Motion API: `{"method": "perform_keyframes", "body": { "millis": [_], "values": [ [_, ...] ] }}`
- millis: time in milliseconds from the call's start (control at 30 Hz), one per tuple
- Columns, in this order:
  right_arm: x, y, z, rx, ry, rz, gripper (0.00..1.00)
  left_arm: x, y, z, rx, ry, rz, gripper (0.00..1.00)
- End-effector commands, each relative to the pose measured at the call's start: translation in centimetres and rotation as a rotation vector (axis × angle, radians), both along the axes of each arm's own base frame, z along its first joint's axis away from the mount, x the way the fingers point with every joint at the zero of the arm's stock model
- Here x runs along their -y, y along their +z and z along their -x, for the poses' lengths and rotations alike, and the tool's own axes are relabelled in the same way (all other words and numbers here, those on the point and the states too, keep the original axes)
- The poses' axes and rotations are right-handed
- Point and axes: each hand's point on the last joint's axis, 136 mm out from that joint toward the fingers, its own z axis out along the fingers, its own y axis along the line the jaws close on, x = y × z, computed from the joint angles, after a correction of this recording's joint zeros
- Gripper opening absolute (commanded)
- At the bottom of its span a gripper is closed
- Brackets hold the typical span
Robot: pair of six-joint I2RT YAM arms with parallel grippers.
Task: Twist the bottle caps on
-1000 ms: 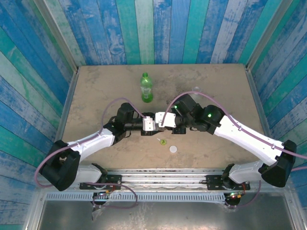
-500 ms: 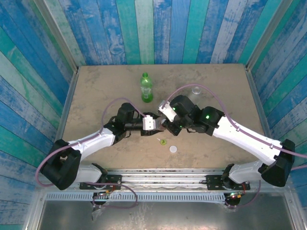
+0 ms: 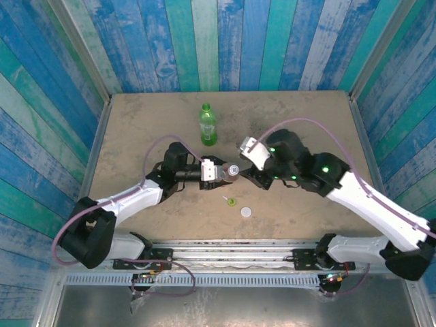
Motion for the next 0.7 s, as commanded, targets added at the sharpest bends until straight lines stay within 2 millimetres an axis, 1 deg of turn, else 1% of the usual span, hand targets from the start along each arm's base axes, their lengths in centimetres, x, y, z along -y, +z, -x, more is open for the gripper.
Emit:
{"method": "perform_keyframes", "body": {
  "millis": [0,167,267,400,600,667],
  "values": [
    [0.0,0.2,1.5,0.129,0.201,0.023,0.51,0.4,0.2,0.6,-0.023,-0.061,0.015,0.55],
    [-0.6,0.2,2.1,0.188,0.34,0.072,0.52,0.3,-0.2,0.7,-0.011,-0.074,0.0,0.55],
    [-1.3,-0.7,1.9,0.165,0.395,0.124,0.52,0.3,-0.4,0.7,-0.009,-0.076,-0.01,0.55],
    [-2.3,-1.5,1.1,0.143,0.424,0.162,0.52,0.3,-0.7,0.6,-0.009,-0.071,-0.022,0.55],
    [-3.3,-3.0,0.5,0.098,0.448,0.199,0.45,0.2,-0.9,0.5,-0.01,-0.063,-0.032,0.55],
    [-3.4,-3.3,0.4,0.088,0.444,0.206,0.45,0.2,-0.9,0.5,-0.012,-0.063,-0.033,0.55]
  ]
}}
